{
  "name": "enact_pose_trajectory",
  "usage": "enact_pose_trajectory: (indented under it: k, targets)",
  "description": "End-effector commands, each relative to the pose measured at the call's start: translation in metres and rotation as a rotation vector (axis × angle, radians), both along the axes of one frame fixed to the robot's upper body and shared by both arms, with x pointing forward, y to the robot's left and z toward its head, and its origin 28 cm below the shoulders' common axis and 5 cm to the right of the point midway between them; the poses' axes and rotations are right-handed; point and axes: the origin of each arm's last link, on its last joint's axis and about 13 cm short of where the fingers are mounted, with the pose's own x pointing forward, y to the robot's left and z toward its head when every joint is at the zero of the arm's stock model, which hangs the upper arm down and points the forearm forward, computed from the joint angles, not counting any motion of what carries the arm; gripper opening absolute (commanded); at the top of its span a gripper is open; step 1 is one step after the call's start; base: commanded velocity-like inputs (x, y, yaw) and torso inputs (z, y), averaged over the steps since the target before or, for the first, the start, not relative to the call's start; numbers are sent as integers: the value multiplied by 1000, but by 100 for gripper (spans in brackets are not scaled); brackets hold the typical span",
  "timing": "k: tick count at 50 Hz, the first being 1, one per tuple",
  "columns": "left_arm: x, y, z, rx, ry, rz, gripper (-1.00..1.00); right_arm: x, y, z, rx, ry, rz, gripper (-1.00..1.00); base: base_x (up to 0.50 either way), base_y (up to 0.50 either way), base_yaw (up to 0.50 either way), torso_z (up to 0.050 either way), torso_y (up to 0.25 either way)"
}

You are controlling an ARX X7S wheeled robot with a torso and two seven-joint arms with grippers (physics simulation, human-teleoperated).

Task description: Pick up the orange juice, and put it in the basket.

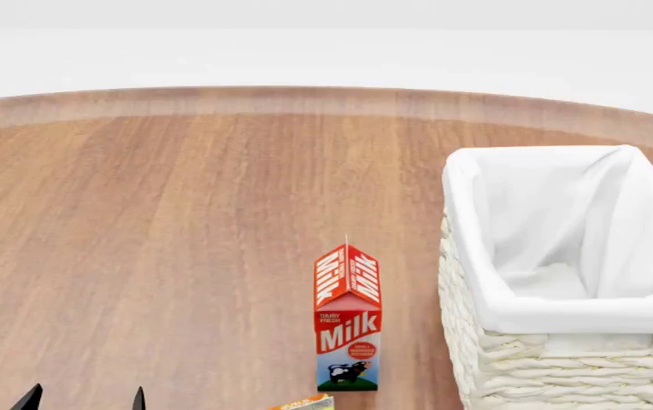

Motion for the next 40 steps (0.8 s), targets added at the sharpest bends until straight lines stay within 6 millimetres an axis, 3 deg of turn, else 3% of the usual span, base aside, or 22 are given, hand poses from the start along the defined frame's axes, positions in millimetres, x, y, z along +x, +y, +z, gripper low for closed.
enact_pose_trajectory:
  k: [1, 40]
  targets:
    - [0, 0, 0, 0, 0, 0, 100, 0, 1, 0, -4, 1, 5, 100, 0, 0, 0, 0, 0]
    - [0, 0, 0, 0, 0, 0, 100, 8, 4, -2, -21, 8, 4, 100, 0, 0, 0, 0, 0]
